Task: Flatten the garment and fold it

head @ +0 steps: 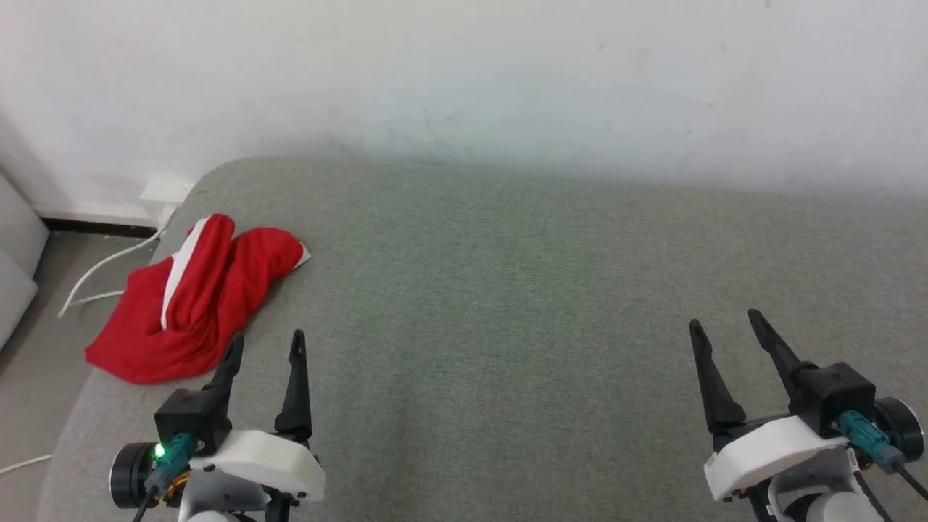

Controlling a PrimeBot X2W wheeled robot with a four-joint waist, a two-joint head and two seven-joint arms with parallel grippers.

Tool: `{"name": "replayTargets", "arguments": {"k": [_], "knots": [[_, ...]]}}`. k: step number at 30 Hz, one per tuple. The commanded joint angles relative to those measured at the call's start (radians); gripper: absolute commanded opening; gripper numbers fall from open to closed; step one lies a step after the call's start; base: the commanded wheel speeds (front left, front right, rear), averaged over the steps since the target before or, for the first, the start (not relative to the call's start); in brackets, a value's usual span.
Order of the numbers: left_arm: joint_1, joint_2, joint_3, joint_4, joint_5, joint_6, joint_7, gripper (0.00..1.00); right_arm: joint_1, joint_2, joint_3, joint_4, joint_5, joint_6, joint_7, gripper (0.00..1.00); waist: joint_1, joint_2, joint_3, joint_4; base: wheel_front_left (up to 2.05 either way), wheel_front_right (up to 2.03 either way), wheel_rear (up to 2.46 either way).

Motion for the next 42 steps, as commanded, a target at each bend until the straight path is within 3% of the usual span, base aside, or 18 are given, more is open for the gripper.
{"name": "replayTargets", "arguments": {"k": [1, 18, 29, 36, 42], "knots": [[-0.001, -0.001, 0.008, 0.001, -0.016, 0.004, -0.014, 1.0, -0.001, 0.002, 0.005, 0.004, 0.006, 0.0, -0.013, 1.0, 0.0, 0.0, -0.001, 0.038, 0.0, 0.0, 0.0], [-0.011, -0.001, 0.009, 0.007, -0.068, -0.013, -0.047, 1.0, -0.015, 0.002, 0.011, 0.004, 0.002, 0.0, -0.039, 1.0, 0.0, 0.0, 0.027, 0.154, 0.0, 0.0, 0.0], [-0.155, 0.004, 0.032, 0.064, -0.085, -0.022, -0.07, 1.0, -0.042, 0.002, 0.023, -0.02, -0.016, 0.0, -0.027, 1.0, 0.0, 0.0, 0.093, 0.177, 0.0, 0.0, 0.0], [-0.353, 0.076, 0.065, 0.189, -0.131, -0.041, -0.051, 1.0, -0.066, 0.003, 0.029, -0.042, -0.03, 0.0, -0.017, 1.0, 0.0, 0.0, 0.169, 0.143, 0.0, 0.0, 0.0], [-0.511, 0.181, 0.071, 0.358, -0.197, -0.058, 0.122, 1.0, -0.083, 0.003, 0.025, -0.062, -0.043, -0.001, -0.02, 1.0, 0.0, 0.0, 0.24, 0.085, 0.0, 0.0, 0.0]]}}
